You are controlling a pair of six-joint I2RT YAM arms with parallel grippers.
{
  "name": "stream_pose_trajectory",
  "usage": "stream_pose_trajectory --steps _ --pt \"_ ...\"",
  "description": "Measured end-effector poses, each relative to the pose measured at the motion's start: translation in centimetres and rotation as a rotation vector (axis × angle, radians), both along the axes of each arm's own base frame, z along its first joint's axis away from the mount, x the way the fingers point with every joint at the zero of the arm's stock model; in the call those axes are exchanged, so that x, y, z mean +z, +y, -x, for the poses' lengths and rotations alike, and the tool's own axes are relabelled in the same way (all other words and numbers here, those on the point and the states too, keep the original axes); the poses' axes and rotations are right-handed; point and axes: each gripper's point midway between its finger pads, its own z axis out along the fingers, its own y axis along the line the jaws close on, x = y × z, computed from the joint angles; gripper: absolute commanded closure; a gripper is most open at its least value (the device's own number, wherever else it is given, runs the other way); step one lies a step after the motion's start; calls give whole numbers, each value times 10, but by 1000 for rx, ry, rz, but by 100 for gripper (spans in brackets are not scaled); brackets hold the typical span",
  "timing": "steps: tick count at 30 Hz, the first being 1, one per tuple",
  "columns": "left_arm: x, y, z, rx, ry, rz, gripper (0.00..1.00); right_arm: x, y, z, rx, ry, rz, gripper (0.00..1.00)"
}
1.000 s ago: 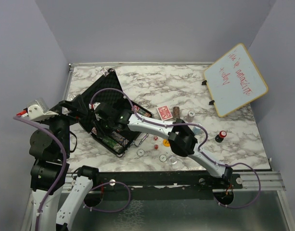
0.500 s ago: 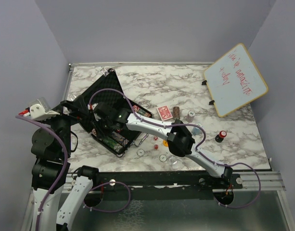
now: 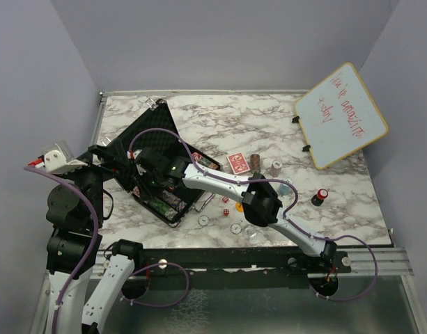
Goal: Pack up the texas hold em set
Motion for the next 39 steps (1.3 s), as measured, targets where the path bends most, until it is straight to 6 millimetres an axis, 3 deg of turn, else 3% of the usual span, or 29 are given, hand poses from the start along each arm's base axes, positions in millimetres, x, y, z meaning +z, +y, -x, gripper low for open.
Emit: stream_pose_trajectory --steps 20,21,24,26,32,39 --pt "-14 -1 -4 0 38 -3 1 -7 -10 4 -2 18 46 92" --pt "-14 -1 -4 0 39 -4 1 -7 -10 4 -2 18 46 89" --pt "-15 -1 -4 0 39 -3 1 -6 -10 4 -3 18 50 61" --pt "-15 -1 -4 0 40 -4 1 -6 -11 3 -5 18 55 49" --pt "-15 -1 -4 0 41 -3 1 -4 -10 3 -3 15 50 38" --pt "-16 -1 -5 -1 43 -2 1 -2 -8 2 2 8 40 37"
